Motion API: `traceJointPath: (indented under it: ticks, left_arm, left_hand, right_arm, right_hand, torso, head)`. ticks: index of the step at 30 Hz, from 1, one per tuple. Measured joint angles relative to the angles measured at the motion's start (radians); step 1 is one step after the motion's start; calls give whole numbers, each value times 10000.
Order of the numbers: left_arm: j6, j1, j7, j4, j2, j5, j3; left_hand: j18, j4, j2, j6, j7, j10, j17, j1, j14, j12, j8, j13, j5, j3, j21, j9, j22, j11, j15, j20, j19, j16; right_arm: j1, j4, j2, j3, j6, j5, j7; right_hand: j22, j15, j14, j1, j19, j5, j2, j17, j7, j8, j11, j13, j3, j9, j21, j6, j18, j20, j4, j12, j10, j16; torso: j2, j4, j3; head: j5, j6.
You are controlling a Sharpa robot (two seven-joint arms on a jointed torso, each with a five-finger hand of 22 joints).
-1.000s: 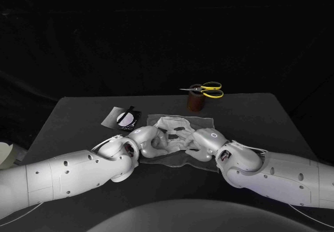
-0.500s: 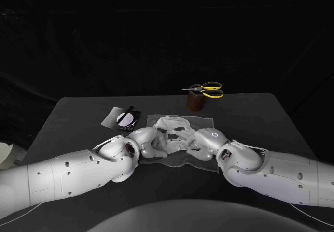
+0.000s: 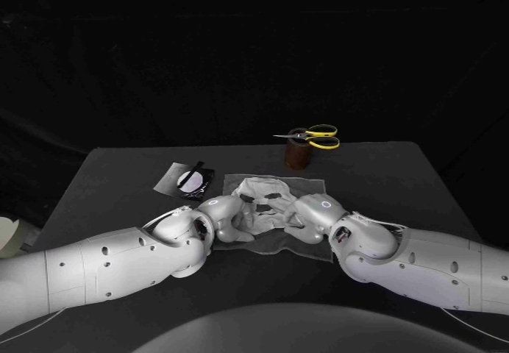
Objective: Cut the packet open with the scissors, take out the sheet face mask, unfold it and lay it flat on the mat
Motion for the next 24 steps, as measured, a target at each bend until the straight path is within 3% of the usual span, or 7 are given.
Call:
traceJointPath:
  ticks: [4,9,17,24]
  left_arm:
    - [63,0,-24,19,2,-93,0]
    - [111,1,-46,53,2,-226,-1]
    - [150,-1,-7,126,-12,-339,-12]
    - [152,-3,68,145,-34,-357,-16]
  left_hand:
    - [-1,54,93,1,-1,0,0,146,0,24,50,75,0,-54,39,17,0,0,0,0,0,0]
    - [0,30,382,81,-81,146,0,637,1,104,147,279,-1,-23,40,52,1,-72,0,-1,0,0]
    - [0,69,917,575,-238,453,0,1303,-2,339,194,842,-23,824,81,-56,4,-200,-3,-1,-1,48]
    - [1,193,1077,905,-315,506,0,1464,18,385,47,940,-24,1697,81,-217,8,-253,-97,-91,16,106]
  right_arm:
    - [-6,-2,15,3,52,-109,3]
    - [-27,11,32,3,121,-262,7]
    - [-42,16,40,9,192,-522,2]
    - [-47,8,41,10,199,-706,-12]
  right_hand:
    - [-3,0,0,175,0,-1,79,-3,-38,76,0,-1,11,13,0,170,0,0,-29,-1,0,-30]
    - [-7,0,0,415,0,-3,263,-3,-122,216,-72,0,147,38,0,431,0,0,-166,43,5,29]
    - [-4,-37,-36,639,23,-20,481,0,-273,379,-150,6,229,82,78,731,-1,-94,-247,84,0,31]
    - [1,-37,-35,647,22,-20,495,7,-282,441,-208,7,231,124,119,812,-1,-94,-249,84,11,74]
  torso:
    - [0,0,3]
    - [-1,-3,2]
    - [-1,0,0]
    - [-4,0,0]
  head:
    - [-6,0]
    - [-18,0]
    - [-44,0]
    - [-36,0]
